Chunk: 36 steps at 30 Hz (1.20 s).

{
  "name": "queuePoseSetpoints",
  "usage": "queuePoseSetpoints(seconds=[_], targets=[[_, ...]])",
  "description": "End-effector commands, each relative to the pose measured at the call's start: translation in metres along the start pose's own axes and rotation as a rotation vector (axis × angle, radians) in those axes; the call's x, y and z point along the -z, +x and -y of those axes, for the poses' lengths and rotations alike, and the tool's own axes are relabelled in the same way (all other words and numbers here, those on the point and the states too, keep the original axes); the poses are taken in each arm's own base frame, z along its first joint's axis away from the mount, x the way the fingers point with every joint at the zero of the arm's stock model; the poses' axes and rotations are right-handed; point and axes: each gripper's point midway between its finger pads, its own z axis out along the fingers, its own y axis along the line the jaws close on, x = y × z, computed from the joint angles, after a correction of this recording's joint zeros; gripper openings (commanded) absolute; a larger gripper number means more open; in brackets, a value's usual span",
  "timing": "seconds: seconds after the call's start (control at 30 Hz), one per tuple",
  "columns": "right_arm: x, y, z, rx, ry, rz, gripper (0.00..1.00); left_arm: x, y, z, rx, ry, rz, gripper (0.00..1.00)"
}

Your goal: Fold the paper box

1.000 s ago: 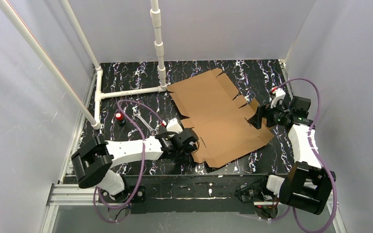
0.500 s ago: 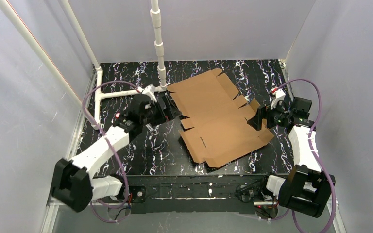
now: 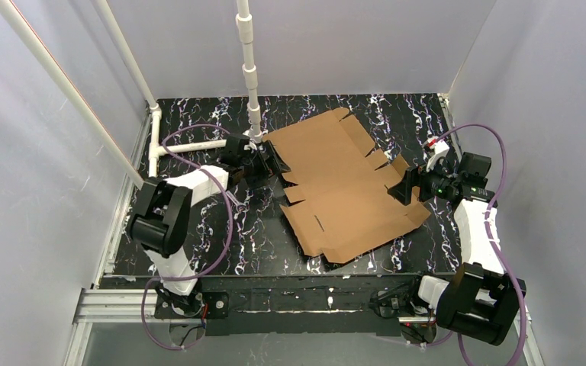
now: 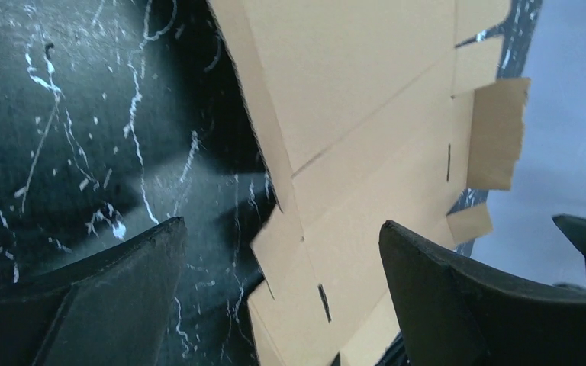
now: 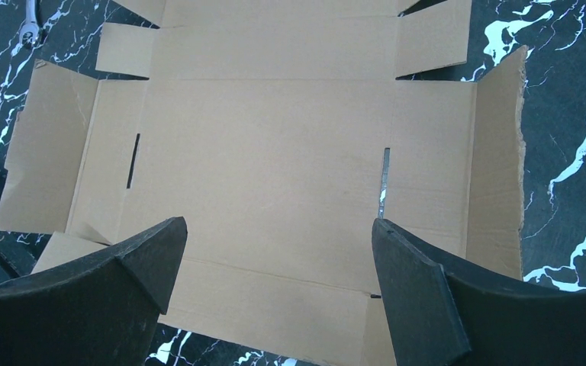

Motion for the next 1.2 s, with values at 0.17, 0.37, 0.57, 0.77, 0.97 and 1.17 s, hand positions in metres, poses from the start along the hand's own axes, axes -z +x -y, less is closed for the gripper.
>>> queuePoseSetpoints(seconds=[0.17,0.37,0.57,0.77,0.97,1.17], targets=[[0.003,-0.014,-0.003,0.029,-0.016,0.035,1.00,-0.037,-0.033,-0.005,0.039,-0.028,0.086,0.86],[0.002,-0.012,0.000,0.026,-0.009,0.029,1.00,-0.052,-0.042,-0.005,0.041,-0.022,0.101,0.71],[0.000,-0.009,0.001,0.017,-0.011,0.020,1.00,-0.060,-0.045,-0.016,0.060,-0.052,0.124,0.52],[-0.001,-0.008,0.003,0.017,-0.007,0.016,1.00,-0.067,-0.051,-0.011,0.077,-0.032,0.126,0.15],[0.000,-0.009,0.003,0.020,-0.008,0.019,1.00,-0.030,-0.046,0.023,-0.002,0.016,0.191,0.00],[0.002,-0.012,0.000,0.030,-0.011,0.027,1.00,0.026,-0.024,0.045,-0.094,-0.019,0.356,0.00]])
